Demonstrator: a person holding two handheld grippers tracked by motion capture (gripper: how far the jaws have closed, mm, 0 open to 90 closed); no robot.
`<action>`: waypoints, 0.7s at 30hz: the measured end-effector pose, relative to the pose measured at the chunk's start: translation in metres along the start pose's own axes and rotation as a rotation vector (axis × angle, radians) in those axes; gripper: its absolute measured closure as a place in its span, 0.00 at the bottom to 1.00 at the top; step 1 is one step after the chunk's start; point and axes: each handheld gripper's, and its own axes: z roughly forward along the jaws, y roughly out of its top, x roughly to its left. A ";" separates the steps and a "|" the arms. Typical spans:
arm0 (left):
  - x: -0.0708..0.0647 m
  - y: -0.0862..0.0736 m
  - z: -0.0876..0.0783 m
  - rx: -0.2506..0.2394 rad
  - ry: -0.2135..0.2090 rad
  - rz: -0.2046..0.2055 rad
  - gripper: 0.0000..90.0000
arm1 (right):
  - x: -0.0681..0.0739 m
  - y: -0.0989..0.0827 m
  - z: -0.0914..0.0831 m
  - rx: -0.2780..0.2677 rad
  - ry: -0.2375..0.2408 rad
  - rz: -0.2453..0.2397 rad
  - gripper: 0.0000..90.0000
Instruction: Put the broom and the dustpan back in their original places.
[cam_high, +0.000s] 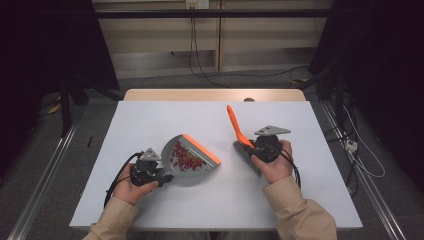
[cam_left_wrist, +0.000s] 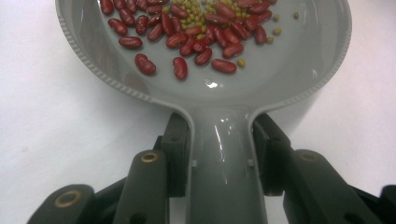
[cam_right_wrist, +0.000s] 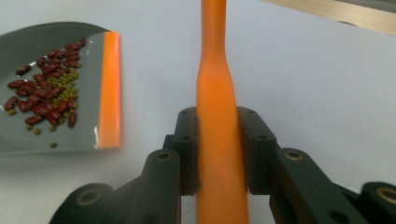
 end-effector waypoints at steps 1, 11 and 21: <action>0.001 0.000 -0.002 -0.008 0.011 -0.006 0.70 | -0.002 -0.001 -0.002 -0.012 -0.001 0.006 0.79; 0.016 -0.002 -0.011 -0.051 0.084 -0.098 0.70 | -0.023 -0.009 -0.019 -0.033 -0.052 0.035 0.79; 0.030 -0.005 -0.011 -0.061 0.154 -0.191 0.70 | -0.046 -0.017 -0.034 -0.043 -0.086 0.071 0.79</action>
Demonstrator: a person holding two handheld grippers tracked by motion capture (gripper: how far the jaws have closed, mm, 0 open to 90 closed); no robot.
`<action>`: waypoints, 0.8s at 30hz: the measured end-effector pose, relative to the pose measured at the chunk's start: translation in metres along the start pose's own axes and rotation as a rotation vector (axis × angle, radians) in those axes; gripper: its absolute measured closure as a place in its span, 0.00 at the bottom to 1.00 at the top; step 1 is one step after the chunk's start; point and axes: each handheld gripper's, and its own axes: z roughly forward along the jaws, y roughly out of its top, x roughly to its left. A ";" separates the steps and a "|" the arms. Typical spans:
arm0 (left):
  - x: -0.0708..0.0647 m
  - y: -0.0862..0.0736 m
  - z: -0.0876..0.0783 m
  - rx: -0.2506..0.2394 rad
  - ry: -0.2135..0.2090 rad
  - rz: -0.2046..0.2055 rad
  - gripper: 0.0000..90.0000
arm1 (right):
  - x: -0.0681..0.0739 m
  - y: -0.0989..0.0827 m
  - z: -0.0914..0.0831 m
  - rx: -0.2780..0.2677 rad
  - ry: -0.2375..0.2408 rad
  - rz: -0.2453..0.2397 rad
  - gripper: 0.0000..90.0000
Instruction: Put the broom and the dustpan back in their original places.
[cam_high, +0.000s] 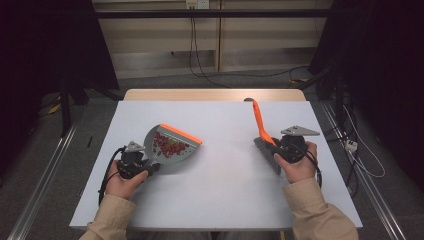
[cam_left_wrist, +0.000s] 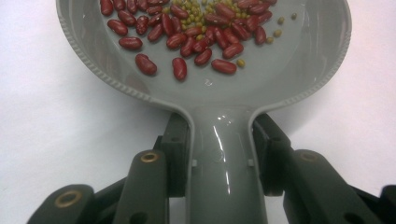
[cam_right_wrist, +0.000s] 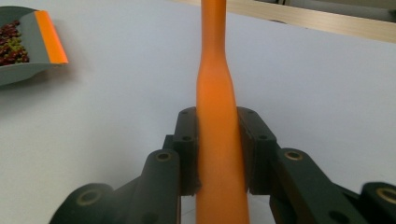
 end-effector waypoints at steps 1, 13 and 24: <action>0.001 -0.001 0.001 -0.008 0.010 -0.010 0.70 | -0.002 -0.001 -0.001 -0.002 -0.005 0.001 0.79; 0.024 -0.005 -0.002 0.013 0.099 -0.095 0.70 | -0.018 -0.006 -0.007 0.004 -0.042 0.021 0.79; 0.031 -0.007 -0.003 -0.009 0.130 -0.147 0.70 | -0.028 -0.008 -0.010 0.002 -0.057 0.031 0.79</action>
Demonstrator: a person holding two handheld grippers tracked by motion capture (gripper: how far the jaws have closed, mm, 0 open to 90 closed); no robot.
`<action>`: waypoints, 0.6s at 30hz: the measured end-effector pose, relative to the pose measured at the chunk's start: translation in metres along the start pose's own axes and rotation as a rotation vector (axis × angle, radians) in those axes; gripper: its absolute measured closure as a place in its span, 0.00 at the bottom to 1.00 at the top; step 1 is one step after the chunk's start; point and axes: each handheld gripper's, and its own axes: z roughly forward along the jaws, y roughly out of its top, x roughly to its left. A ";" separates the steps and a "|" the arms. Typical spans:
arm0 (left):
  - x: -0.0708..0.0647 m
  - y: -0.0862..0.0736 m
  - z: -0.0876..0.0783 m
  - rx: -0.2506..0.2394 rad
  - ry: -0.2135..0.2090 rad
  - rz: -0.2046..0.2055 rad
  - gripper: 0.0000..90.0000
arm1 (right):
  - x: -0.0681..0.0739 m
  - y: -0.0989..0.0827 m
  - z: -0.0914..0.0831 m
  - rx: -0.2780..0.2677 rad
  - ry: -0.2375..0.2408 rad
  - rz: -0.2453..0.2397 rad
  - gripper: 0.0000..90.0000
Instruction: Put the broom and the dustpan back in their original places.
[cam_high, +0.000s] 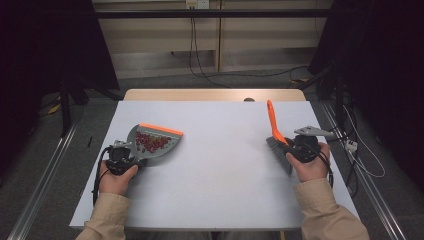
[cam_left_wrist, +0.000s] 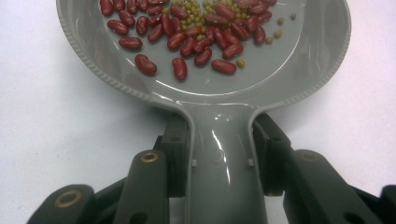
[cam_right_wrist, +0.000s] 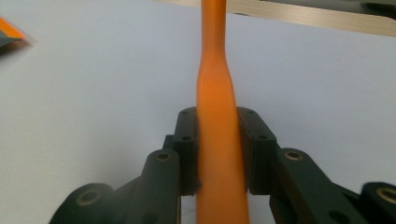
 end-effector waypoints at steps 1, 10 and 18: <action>0.001 0.000 0.000 0.000 0.005 0.004 0.70 | 0.000 0.000 0.000 -0.004 -0.005 -0.001 0.79; 0.004 0.000 0.000 -0.011 0.022 -0.017 0.70 | -0.007 -0.002 0.001 -0.008 -0.016 0.013 0.79; 0.005 -0.001 0.003 -0.008 0.037 -0.036 0.70 | -0.013 -0.003 0.002 -0.002 -0.033 0.022 0.79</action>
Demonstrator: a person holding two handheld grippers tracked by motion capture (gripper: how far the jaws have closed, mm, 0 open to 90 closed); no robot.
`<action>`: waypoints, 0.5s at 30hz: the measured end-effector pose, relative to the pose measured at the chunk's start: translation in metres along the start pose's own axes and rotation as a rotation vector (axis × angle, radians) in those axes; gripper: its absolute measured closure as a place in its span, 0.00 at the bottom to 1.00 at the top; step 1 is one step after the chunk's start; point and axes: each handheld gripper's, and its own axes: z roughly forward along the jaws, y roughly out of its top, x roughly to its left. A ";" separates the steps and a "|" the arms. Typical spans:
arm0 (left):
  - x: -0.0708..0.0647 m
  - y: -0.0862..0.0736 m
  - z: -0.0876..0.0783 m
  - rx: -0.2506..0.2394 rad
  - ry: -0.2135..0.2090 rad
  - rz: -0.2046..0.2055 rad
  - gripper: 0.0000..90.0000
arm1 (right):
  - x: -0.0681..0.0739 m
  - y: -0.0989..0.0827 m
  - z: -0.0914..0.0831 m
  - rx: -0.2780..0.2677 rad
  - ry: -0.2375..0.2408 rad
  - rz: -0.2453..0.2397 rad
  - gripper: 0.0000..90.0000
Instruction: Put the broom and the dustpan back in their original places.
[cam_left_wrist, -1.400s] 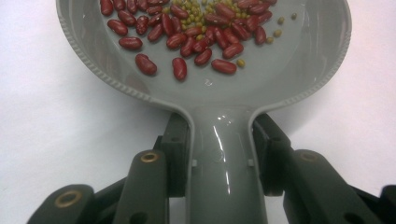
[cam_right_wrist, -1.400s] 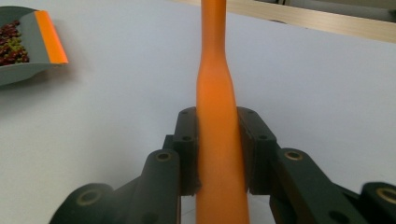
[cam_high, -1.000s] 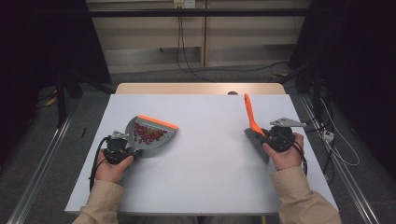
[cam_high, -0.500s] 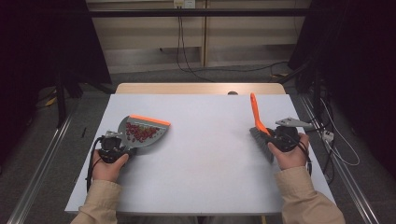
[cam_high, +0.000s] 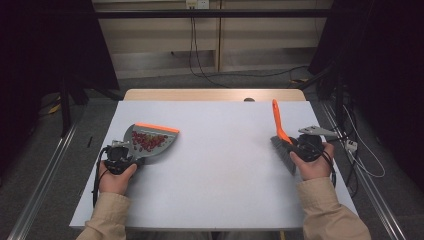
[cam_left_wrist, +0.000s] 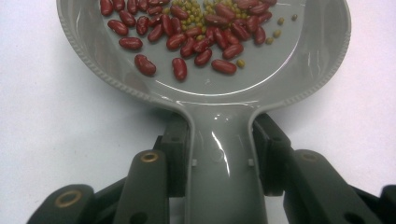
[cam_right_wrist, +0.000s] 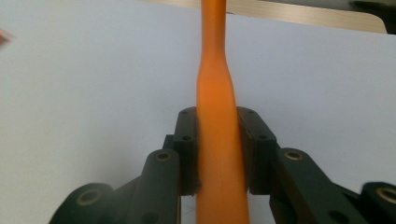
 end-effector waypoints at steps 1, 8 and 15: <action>0.000 0.000 0.000 0.000 0.002 -0.001 0.70 | -0.001 0.000 0.000 -0.001 -0.005 -0.002 0.79; -0.003 -0.002 0.002 -0.008 0.001 0.005 0.69 | -0.011 -0.001 -0.003 -0.002 -0.044 0.004 0.79; -0.012 -0.005 0.001 -0.009 -0.025 0.030 0.62 | -0.022 -0.006 -0.006 -0.004 -0.117 0.004 0.79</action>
